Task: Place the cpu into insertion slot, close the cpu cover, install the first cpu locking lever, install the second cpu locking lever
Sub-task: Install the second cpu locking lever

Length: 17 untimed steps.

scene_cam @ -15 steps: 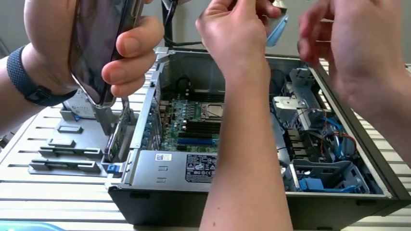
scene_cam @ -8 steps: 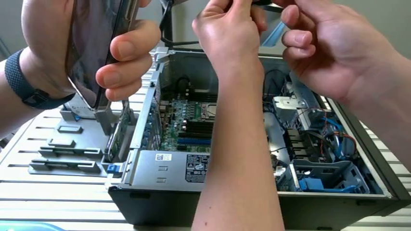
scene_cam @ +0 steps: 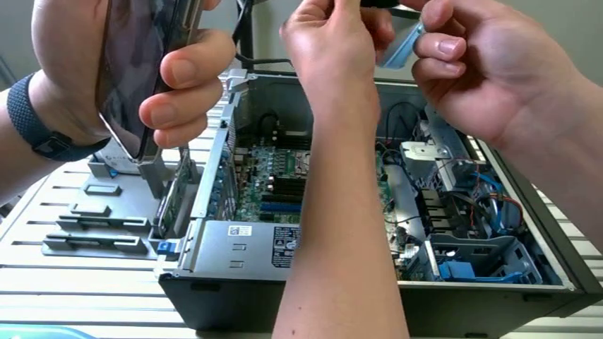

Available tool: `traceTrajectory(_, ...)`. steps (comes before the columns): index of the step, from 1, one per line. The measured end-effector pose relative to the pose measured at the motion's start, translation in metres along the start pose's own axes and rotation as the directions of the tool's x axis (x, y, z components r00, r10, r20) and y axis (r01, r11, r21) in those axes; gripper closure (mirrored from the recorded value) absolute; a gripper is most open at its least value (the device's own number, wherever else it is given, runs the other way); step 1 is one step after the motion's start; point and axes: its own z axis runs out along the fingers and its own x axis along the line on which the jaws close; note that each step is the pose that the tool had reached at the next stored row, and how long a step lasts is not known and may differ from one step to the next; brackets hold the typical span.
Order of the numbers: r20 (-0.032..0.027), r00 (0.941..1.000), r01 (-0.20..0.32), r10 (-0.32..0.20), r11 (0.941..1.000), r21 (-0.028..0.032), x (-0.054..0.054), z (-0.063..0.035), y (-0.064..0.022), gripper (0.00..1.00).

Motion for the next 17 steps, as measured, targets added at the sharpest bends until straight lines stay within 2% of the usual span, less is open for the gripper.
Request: traceTrajectory(17, -0.0001, 1.0000, -0.001, 0.001, 1.0000, 0.0001, 0.0001, 0.0000, 0.0002, 0.89)
